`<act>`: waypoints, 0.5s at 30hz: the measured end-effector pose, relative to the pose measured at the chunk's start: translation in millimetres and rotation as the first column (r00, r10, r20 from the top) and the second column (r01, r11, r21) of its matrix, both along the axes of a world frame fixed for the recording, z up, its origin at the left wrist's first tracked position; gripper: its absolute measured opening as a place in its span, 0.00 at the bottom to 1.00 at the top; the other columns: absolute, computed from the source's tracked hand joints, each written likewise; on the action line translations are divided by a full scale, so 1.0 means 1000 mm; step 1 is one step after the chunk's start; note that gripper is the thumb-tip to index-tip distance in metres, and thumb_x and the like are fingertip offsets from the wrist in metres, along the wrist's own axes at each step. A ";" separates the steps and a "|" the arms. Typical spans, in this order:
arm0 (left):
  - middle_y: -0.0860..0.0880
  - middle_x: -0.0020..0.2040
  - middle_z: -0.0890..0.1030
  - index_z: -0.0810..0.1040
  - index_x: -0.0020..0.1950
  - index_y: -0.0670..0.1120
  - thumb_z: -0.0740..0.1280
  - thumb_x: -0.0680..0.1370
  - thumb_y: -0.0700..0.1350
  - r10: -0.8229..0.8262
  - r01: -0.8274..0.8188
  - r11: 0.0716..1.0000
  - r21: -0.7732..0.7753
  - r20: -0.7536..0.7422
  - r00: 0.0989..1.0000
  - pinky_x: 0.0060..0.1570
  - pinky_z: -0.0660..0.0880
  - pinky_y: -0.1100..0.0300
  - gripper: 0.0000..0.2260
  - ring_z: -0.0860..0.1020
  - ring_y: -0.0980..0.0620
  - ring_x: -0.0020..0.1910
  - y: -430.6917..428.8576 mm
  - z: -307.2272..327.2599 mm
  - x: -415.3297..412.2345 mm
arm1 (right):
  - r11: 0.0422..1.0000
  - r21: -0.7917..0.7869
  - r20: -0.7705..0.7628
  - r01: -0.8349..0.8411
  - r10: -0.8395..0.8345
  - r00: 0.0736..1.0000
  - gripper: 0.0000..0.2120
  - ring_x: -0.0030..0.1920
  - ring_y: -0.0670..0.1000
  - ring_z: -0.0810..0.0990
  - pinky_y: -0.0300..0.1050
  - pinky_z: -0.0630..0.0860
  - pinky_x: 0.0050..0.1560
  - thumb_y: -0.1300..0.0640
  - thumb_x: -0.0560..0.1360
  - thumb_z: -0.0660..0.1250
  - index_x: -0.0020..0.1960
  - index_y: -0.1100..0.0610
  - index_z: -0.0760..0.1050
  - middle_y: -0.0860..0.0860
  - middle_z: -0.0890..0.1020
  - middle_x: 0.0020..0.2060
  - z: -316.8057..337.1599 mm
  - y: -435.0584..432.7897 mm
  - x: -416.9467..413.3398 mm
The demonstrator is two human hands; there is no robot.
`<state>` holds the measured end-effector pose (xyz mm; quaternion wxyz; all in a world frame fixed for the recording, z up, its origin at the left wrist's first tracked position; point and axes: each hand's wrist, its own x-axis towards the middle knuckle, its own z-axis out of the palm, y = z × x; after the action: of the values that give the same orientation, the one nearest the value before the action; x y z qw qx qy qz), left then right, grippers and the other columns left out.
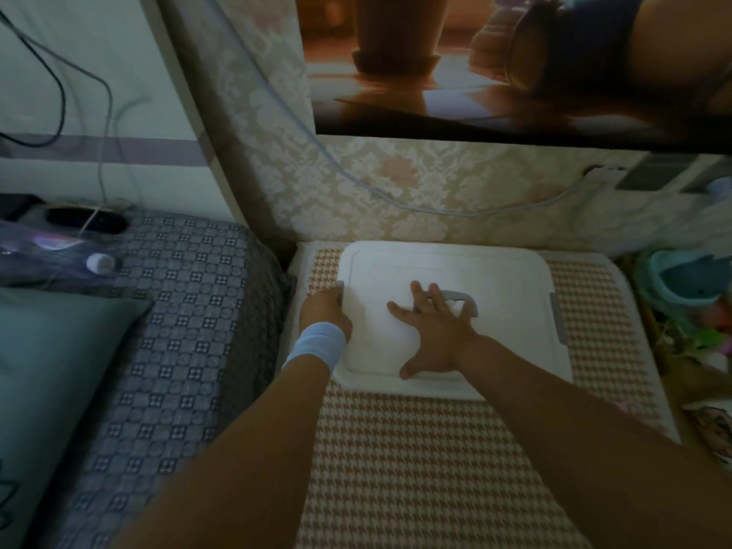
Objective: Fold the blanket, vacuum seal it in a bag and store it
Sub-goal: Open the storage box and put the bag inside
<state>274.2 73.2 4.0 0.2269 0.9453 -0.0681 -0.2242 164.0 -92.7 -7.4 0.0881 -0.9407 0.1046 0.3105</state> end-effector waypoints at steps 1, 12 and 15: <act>0.42 0.61 0.78 0.72 0.70 0.50 0.61 0.77 0.37 -0.004 0.004 1.000 -0.003 0.008 1.000 0.57 0.76 0.48 0.22 0.77 0.38 0.56 0.000 0.000 -0.001 | 1.000 -0.001 0.002 -0.001 0.001 1.000 0.60 0.76 0.59 0.27 0.81 0.42 0.67 0.28 0.60 0.73 0.77 0.36 0.36 0.50 0.28 0.76 0.000 0.000 0.000; 0.52 0.78 0.35 0.45 0.78 0.59 0.67 0.74 0.60 -0.740 0.723 0.646 0.246 -0.031 0.672 0.75 0.45 0.43 0.40 0.37 0.46 0.77 -0.046 0.017 -0.064 | 0.979 -0.001 0.131 0.203 -0.201 0.971 0.59 0.73 0.57 0.22 0.76 0.36 0.70 0.26 0.62 0.71 0.78 0.37 0.35 0.51 0.24 0.74 0.011 -0.036 -0.076; 0.49 0.76 0.29 0.36 0.77 0.59 0.71 0.65 0.68 -0.822 0.801 0.475 0.364 -0.140 0.552 0.73 0.44 0.36 0.54 0.32 0.41 0.75 -0.059 0.004 -0.084 | 0.979 -0.074 -0.003 0.191 -0.192 0.981 0.65 0.70 0.59 0.18 0.79 0.38 0.69 0.26 0.57 0.74 0.74 0.34 0.27 0.51 0.18 0.70 0.010 -0.073 -0.126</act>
<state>190.5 14.4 8.0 -0.0994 0.8301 -0.4672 -0.2878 37.8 -165.8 2.4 0.0825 -0.9273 0.2066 0.3010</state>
